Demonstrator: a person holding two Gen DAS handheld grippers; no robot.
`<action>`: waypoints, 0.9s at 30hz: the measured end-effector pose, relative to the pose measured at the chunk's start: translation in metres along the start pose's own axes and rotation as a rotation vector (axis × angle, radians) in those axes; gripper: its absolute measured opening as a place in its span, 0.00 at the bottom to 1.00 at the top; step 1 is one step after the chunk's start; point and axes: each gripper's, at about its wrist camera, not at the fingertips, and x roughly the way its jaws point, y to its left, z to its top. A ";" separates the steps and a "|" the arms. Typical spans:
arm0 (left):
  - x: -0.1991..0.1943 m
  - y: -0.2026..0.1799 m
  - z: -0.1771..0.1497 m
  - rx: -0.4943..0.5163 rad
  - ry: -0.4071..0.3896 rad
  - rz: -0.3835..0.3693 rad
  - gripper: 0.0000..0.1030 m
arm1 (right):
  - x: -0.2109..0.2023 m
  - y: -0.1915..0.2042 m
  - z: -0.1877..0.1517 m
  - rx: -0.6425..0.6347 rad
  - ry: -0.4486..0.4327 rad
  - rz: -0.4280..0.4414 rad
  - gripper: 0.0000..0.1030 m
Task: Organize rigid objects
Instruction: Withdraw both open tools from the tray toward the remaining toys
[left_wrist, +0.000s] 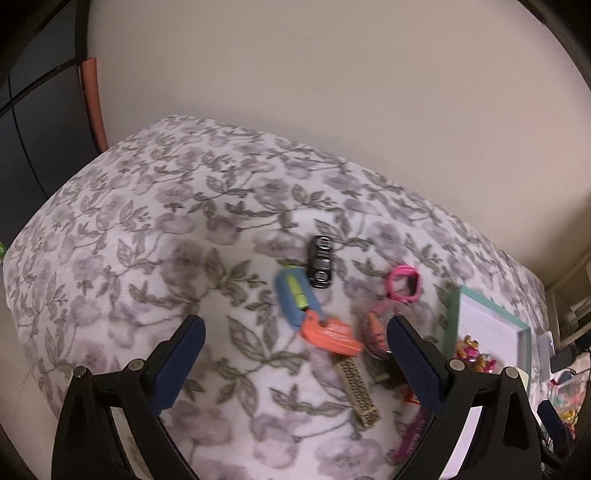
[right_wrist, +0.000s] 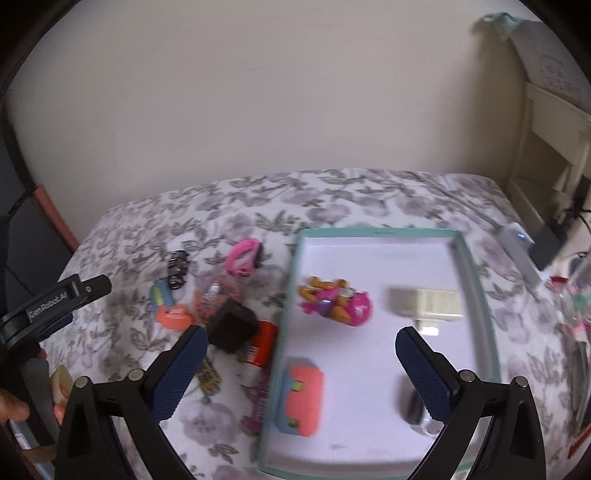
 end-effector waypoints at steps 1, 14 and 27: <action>0.001 0.002 0.001 -0.006 0.007 0.001 0.96 | 0.003 0.005 0.002 -0.009 0.006 0.016 1.00; 0.059 0.003 -0.011 -0.060 0.227 -0.001 0.96 | 0.074 0.045 0.004 -0.131 0.135 0.053 1.00; 0.097 -0.005 -0.028 -0.108 0.362 -0.012 0.96 | 0.119 0.060 -0.010 -0.222 0.186 0.050 0.98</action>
